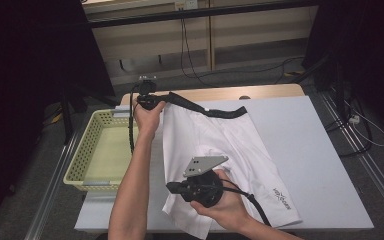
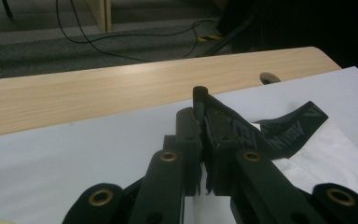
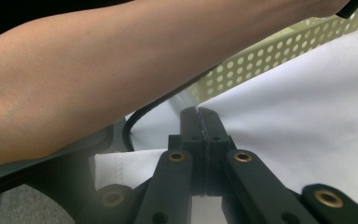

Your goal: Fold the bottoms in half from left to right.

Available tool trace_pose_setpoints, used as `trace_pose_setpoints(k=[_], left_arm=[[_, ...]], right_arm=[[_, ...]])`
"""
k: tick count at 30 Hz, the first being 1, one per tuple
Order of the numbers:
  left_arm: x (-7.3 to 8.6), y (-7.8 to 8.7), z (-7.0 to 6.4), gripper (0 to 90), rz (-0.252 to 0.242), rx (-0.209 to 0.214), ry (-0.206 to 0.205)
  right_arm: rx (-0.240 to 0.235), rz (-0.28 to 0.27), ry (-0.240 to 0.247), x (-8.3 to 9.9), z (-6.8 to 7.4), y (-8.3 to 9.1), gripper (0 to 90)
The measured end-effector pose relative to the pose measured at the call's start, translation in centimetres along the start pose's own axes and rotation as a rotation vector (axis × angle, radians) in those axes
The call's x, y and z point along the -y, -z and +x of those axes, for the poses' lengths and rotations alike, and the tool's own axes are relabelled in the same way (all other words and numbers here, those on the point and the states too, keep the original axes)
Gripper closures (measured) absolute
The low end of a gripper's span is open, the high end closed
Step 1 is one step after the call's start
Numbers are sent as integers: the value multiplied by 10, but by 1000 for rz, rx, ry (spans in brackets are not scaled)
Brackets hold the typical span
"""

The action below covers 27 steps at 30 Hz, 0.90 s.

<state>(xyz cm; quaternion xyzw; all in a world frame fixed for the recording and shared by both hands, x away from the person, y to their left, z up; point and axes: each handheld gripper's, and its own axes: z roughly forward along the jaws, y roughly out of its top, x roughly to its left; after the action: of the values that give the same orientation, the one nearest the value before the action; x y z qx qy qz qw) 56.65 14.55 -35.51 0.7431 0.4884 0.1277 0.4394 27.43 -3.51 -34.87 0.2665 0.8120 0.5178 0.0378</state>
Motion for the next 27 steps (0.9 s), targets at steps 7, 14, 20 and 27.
trace_pose_setpoints(k=[7, 14, 20, 27], left_arm=[[-5, 9, 2, 855, -23, -4, 17], [-9, 19, 6, 856, -27, -15, 14], [-10, 27, 15, 856, -30, -37, 28], [-11, 36, 23, 856, -54, -34, 61]], right_arm=[[-4, -12, 9, -6, 1, 3, 900], [-16, -21, 27, -13, 8, 2, 900], [-20, -27, 32, -18, 9, 4, 900], [-23, -47, 35, -23, 9, 4, 900]])
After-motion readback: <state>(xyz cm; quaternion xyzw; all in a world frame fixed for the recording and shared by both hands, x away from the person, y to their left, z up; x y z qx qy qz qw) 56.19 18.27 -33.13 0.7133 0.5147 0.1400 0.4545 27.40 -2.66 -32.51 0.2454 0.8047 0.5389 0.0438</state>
